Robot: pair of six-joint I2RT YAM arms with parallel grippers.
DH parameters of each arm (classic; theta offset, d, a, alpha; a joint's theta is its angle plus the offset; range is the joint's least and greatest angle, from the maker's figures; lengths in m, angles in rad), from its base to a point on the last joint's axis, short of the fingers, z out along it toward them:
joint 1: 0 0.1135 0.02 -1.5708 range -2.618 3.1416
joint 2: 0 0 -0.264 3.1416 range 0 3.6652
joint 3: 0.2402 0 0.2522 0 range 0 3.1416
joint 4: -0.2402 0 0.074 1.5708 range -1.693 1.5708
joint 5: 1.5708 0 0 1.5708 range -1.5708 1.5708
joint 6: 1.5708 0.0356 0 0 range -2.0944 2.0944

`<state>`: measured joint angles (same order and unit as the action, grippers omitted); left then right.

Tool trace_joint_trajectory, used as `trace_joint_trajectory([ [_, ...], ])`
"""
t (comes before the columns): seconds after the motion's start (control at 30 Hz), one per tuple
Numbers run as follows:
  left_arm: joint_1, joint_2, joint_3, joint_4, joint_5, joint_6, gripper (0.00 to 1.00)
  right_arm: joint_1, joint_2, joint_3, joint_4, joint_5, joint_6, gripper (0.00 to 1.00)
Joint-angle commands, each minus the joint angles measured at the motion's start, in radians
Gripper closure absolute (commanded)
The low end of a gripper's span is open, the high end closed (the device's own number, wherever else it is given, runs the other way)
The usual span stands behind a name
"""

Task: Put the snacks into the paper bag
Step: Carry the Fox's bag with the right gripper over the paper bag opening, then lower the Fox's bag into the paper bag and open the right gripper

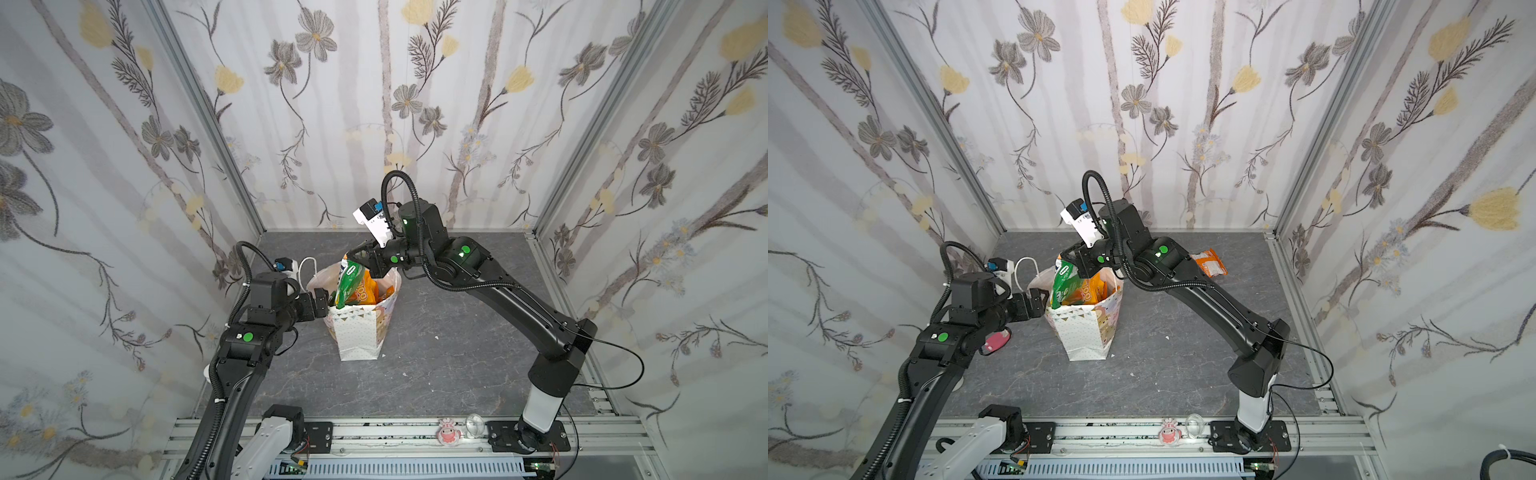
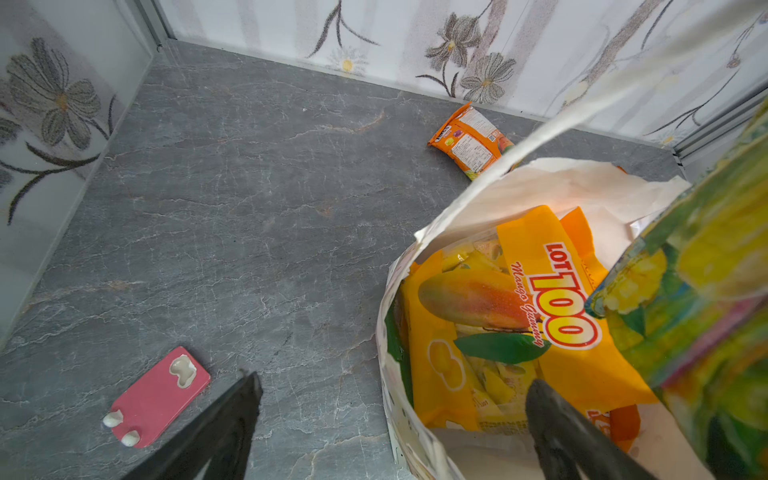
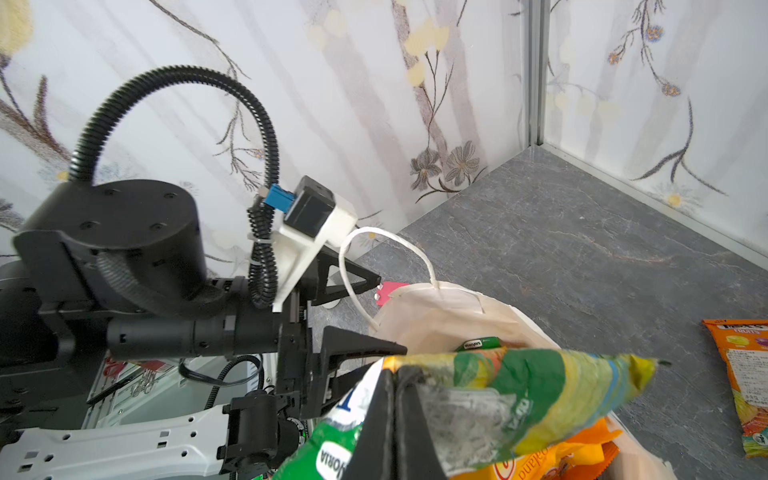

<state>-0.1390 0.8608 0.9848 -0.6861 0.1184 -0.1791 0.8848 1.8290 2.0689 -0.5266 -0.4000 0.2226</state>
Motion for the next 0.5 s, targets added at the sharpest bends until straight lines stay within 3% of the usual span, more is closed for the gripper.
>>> trace_joint_trajectory([
  [0.0,-0.001,-0.005,-0.001,0.000,-0.017,0.013,0.00,-0.004,0.024,0.023,0.029,-0.030,-0.025,1.00],
  [0.33,-0.002,0.002,-0.006,0.006,-0.019,0.011,0.00,-0.006,0.091,0.082,0.019,-0.032,-0.046,1.00],
  [0.47,-0.001,0.002,-0.009,0.010,-0.023,0.011,0.00,-0.013,0.084,0.082,-0.046,0.036,-0.080,1.00],
])
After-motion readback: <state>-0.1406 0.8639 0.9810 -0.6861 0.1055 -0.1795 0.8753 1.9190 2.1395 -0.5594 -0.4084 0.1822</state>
